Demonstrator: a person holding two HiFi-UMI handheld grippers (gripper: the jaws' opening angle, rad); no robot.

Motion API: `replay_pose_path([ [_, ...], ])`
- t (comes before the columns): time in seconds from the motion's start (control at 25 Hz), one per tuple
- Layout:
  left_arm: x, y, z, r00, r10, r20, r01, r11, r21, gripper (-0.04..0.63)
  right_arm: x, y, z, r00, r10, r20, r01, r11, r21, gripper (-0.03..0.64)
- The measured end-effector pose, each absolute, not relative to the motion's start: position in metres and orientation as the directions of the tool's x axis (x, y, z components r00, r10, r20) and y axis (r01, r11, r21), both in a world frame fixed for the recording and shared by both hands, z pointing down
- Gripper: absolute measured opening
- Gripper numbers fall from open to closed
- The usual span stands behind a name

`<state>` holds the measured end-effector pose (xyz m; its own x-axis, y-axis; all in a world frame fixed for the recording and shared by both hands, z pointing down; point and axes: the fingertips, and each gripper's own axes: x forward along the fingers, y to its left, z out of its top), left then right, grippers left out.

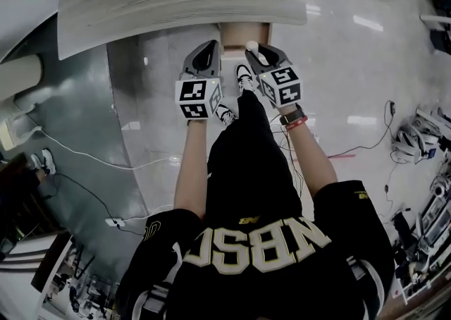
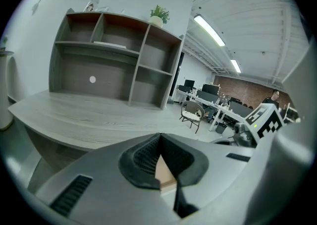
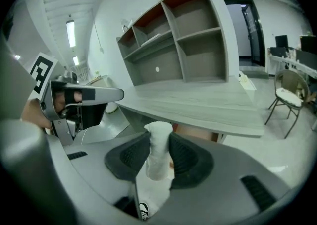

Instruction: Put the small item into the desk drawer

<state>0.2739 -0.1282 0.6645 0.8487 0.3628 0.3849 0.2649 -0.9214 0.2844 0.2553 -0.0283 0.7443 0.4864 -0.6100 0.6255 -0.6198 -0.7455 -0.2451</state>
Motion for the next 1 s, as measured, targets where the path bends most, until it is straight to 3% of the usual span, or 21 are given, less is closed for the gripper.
replay_pose_path([
  [0.48,0.264,-0.114,0.723,0.793,0.416,0.446,0.287,-0.900,0.329,0.012,0.250,-0.040,0.827,0.345,-0.592,0.729,-0.752,-0.639,-0.163,0.129],
  [1.0,0.265,-0.122,0.760,0.800,0.378,0.466,0.219,-0.907,0.361,0.012,0.274,-0.048,0.893,0.261,-0.545,0.797,-0.852,-0.518,-0.075,0.129],
])
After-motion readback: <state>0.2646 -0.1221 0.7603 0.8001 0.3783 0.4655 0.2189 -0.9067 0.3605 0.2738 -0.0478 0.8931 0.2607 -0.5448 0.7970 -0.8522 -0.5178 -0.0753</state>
